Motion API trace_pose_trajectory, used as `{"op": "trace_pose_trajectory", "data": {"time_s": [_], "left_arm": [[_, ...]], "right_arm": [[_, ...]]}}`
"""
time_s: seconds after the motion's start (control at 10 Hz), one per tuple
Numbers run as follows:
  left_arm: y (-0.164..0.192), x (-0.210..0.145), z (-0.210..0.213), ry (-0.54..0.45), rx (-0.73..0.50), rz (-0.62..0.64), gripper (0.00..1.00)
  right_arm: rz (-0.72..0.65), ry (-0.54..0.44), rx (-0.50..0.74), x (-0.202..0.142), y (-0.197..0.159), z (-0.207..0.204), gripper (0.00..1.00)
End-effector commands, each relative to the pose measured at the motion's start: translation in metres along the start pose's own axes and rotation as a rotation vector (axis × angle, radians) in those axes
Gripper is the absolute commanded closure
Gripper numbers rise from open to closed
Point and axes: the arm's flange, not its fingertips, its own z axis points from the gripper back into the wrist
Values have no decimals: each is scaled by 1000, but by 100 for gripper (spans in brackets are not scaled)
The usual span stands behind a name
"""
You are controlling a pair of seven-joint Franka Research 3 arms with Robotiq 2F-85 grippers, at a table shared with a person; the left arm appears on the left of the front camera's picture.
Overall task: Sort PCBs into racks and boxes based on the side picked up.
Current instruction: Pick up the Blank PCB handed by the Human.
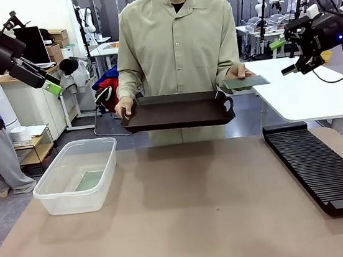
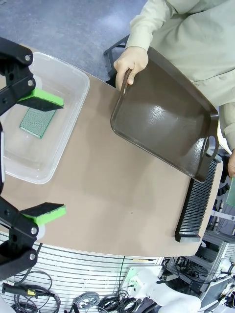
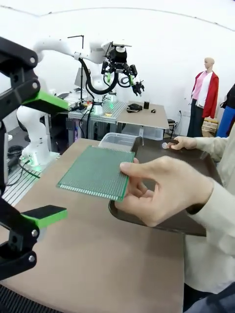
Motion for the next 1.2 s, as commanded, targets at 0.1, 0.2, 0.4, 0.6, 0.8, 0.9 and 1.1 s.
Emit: {"op": "trace_pose_trajectory", "data": {"time_s": [0.1,0.2,0.4,0.6,0.8,0.9,1.1], "left_arm": [[0,-1,0,1,-8,-13,0],[0,-1,0,1,-8,-13,0],[0,-1,0,1,-8,-13,0],[0,-1,0,1,-8,-13,0],[0,-1,0,1,-8,-13,0],[0,-1,0,1,-8,-13,0],[0,-1,0,1,-8,-13,0]], "right_arm": [[18,-13,-2,-2,9,4,0],[18,-13,-2,-2,9,4,0],[10,-5,-5,0,5,2,0],[-133,20,75,28,-11,-4,0],[-247,96,132,49,-32,-7,0],[-282,124,154,55,-40,-8,0],[-330,169,166,65,-55,-11,0]]}}
